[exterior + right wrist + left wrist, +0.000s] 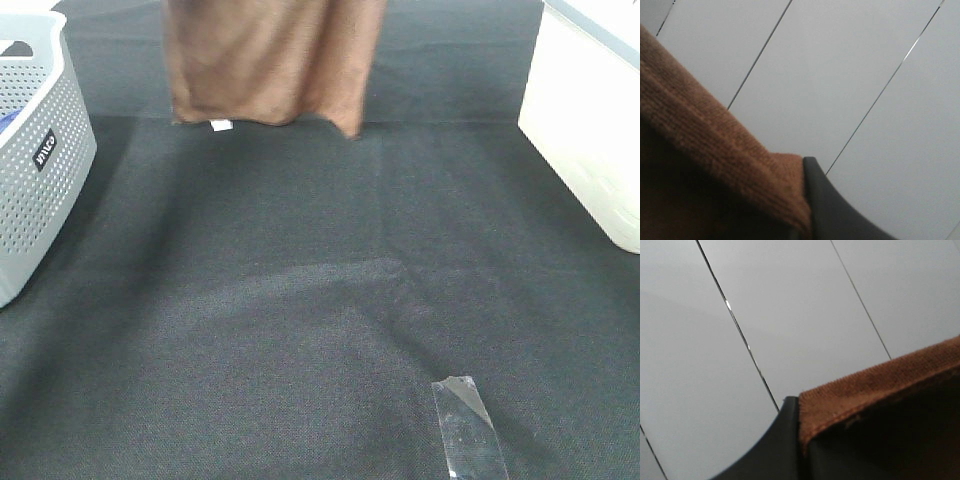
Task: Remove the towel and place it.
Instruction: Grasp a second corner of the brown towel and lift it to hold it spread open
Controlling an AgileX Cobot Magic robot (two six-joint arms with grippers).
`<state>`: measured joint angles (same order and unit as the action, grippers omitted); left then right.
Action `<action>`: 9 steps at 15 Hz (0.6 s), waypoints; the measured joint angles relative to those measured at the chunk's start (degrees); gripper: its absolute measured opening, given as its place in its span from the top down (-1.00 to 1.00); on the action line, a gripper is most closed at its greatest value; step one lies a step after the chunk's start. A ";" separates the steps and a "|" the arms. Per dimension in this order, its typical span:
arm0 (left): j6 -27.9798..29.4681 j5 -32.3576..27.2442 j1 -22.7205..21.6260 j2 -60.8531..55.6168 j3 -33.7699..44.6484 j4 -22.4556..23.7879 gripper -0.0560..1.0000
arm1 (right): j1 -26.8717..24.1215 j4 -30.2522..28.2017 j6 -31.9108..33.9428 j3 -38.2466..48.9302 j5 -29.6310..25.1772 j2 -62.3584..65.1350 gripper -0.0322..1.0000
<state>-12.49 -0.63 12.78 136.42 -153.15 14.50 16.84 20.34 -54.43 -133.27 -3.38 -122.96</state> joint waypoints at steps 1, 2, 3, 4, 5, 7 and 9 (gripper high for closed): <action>0.00 -8.37 0.40 0.11 0.00 -0.06 0.89 | -0.06 0.06 0.00 0.00 -1.43 -0.06 0.94; -0.06 -17.59 0.92 0.11 0.00 -0.46 0.89 | -0.06 0.29 0.11 0.00 -4.01 -0.34 0.94; -1.03 -28.30 1.49 0.06 0.00 -1.49 0.89 | -0.06 0.46 1.26 0.00 -8.19 -0.69 0.94; -3.09 -37.76 2.18 -0.17 0.00 -3.15 0.89 | -0.06 0.46 3.21 0.00 -13.41 -0.97 0.94; -5.39 -46.47 2.75 -0.63 0.00 -4.64 0.89 | -0.06 -0.11 6.30 0.00 -18.91 -0.97 0.94; -8.19 -62.28 3.38 -1.60 0.00 -6.88 0.89 | -0.06 -1.89 13.35 0.00 -30.02 -0.40 0.94; -7.96 -68.30 3.38 -2.41 0.00 -7.62 0.89 | -0.06 -5.84 20.74 0.00 -40.57 0.97 0.94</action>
<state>-20.45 -68.93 16.16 134.01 -153.15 6.88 16.79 14.50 -33.69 -133.27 -43.95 -121.98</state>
